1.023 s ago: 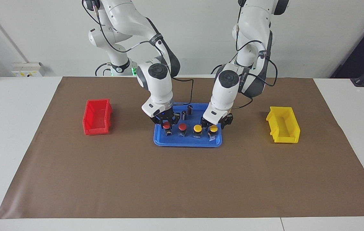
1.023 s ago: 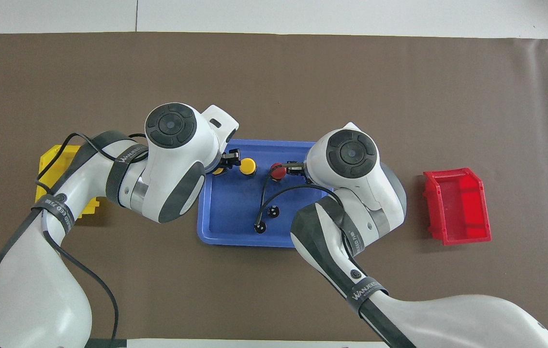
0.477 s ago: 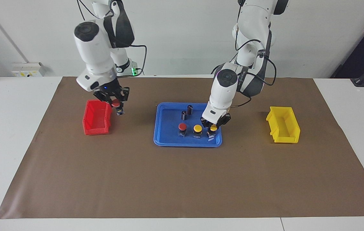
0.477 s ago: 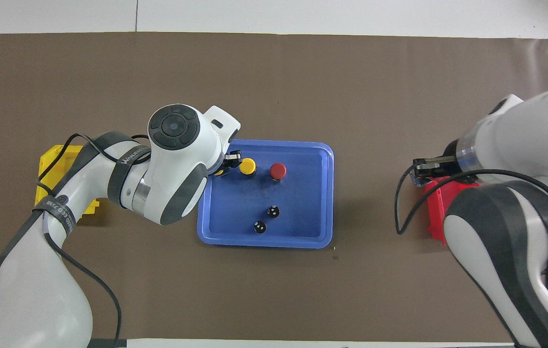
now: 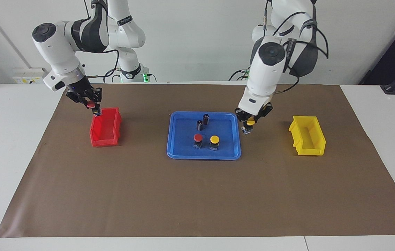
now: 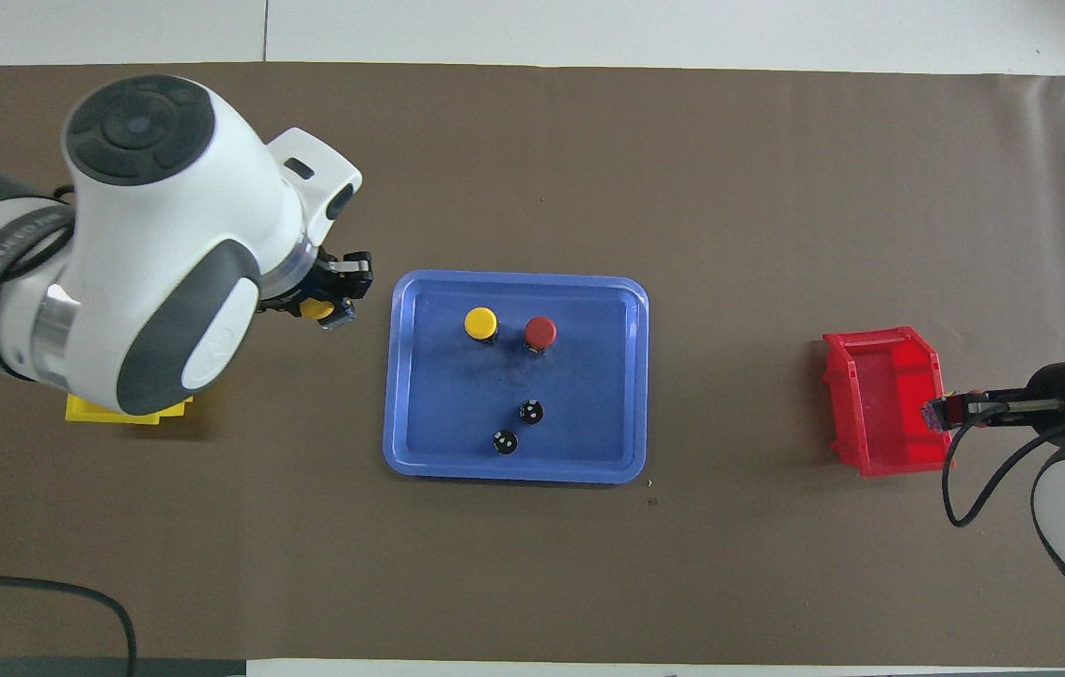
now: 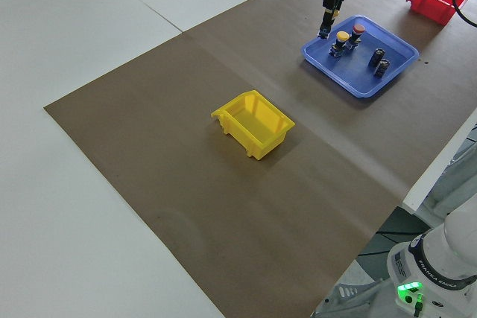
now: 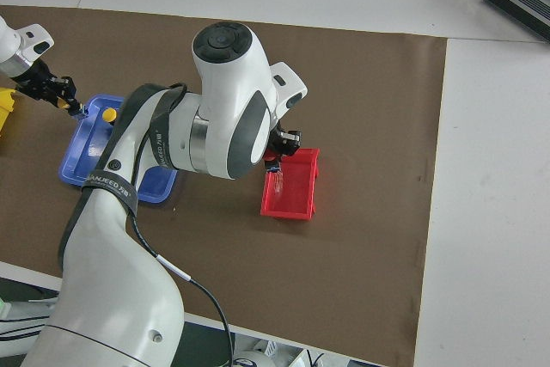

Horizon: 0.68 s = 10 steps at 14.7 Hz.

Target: Sort red and yellow buttons by color

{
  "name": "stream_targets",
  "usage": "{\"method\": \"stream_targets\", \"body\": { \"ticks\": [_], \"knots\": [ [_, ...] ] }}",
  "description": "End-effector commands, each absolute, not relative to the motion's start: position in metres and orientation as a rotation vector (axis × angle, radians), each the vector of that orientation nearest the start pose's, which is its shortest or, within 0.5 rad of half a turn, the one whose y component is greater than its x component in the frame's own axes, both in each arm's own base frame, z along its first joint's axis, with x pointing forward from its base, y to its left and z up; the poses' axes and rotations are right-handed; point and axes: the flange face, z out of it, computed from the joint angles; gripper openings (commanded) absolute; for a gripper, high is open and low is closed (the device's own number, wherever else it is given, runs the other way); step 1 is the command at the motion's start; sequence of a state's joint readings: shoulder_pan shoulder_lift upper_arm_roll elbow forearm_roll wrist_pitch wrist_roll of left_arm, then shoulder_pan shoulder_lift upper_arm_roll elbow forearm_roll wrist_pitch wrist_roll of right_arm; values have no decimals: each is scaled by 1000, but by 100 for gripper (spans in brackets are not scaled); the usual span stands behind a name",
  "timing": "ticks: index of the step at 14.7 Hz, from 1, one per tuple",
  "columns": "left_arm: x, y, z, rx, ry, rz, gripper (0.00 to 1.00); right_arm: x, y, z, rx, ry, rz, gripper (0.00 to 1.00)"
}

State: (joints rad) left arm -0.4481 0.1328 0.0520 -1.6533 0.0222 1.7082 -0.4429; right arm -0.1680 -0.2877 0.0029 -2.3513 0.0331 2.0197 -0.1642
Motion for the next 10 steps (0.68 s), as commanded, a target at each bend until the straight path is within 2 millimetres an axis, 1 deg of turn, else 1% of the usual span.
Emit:
{"method": "stream_targets", "body": {
  "ticks": [1, 2, 3, 5, 7, 8, 9, 10],
  "knots": [
    [572, -134, 524, -3088, 58, 129, 1, 441, -68, 407, -3092, 7, 64, 13],
    [578, -106, 523, -3093, 75, 130, 1, 441, -69, 397, -3095, 12, 50, 13],
    [584, -81, 521, -3096, 114, 132, 1, 440, -67, 392, -3098, 20, 32, 13],
    [586, -54, 520, -3099, 147, 142, 1, 444, -55, 386, -3099, 12, 36, 13],
    [578, -30, 504, -3102, 201, 155, 1, 444, -50, 374, -3095, 10, 74, 14],
    [573, -15, 496, -3106, 225, 133, 1, 439, -48, 367, -3093, 4, 98, 14],
    [568, -7, 488, -3105, 246, 124, 1, 436, -47, 362, -3093, 0, 101, 14],
    [565, 0, 484, -3106, 256, 118, 1, 437, -47, 361, -3096, -4, 80, 14]
  ]
}}
